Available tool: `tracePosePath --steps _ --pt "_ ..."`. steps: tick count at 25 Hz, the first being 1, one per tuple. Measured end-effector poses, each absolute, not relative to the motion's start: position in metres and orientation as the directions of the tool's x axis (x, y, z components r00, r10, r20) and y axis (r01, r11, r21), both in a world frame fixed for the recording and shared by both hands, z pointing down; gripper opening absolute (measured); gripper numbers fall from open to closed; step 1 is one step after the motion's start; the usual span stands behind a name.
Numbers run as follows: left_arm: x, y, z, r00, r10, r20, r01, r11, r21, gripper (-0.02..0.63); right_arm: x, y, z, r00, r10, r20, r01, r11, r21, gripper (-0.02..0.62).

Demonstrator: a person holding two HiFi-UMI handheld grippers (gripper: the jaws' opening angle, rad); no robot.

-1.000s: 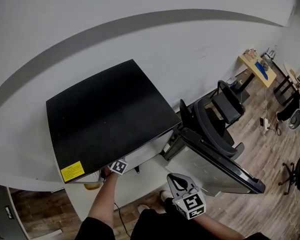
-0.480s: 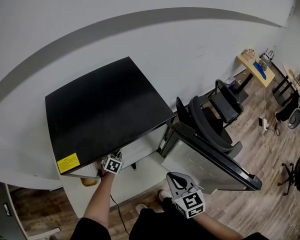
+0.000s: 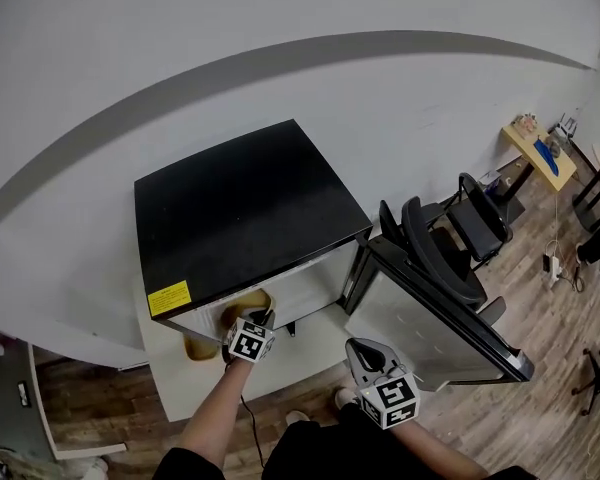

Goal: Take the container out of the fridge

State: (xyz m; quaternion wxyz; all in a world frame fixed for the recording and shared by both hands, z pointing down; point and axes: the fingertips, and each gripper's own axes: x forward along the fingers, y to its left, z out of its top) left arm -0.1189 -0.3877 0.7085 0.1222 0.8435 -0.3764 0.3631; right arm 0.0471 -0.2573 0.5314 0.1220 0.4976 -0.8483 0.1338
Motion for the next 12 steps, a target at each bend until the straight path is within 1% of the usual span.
tracePosePath --steps 6,12 --pt "-0.109 -0.353 0.671 0.516 -0.585 0.625 -0.742 -0.671 -0.016 0.021 0.036 -0.268 0.526 -0.5 -0.806 0.316 -0.864 0.491 -0.114 -0.003" --pt "-0.105 -0.319 0.625 0.57 -0.638 0.517 -0.759 -0.65 0.034 0.02 0.02 -0.277 0.523 -0.527 -0.794 0.303 -0.847 0.521 -0.105 -0.003"
